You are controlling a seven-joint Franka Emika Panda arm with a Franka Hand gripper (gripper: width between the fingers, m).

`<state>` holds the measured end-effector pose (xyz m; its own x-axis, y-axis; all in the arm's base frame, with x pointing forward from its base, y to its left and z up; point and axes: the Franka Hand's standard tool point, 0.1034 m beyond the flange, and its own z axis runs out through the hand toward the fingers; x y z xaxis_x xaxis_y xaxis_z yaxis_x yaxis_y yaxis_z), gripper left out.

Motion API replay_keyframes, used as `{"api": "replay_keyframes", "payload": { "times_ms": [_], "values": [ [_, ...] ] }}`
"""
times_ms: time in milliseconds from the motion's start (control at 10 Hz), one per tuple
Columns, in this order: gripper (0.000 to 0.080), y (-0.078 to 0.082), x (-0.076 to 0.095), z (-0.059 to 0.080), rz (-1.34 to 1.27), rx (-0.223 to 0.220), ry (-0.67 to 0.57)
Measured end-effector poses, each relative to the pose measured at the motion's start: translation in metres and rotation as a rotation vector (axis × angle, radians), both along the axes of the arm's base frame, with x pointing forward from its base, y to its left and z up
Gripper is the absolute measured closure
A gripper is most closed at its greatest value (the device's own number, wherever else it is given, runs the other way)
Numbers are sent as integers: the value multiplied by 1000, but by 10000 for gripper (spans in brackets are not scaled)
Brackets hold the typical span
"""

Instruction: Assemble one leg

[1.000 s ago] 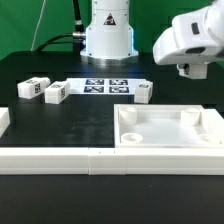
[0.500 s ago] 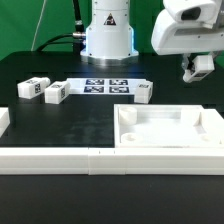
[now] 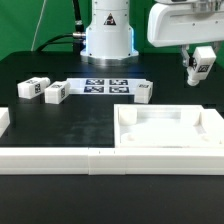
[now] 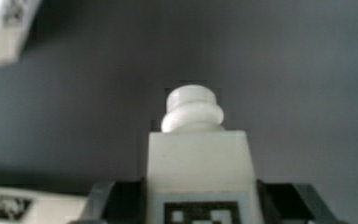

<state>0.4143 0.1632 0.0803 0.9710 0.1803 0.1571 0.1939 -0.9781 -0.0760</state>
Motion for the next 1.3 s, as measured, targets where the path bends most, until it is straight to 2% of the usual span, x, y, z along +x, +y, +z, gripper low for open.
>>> {"api": "replay_keyframes", "payload": {
  "times_ms": [100,300,600,800,1100,1300],
  "values": [
    [511,1,2,1,1,15,-41],
    [511,-1,7,1,28,7,-40],
    [511,-17,39,13,83,-13,-65],
    [511,-17,57,23,99,-15,-75],
    [511,-17,53,20,99,-16,-71],
    [511,-17,57,21,107,-17,-77]
  ]
}}
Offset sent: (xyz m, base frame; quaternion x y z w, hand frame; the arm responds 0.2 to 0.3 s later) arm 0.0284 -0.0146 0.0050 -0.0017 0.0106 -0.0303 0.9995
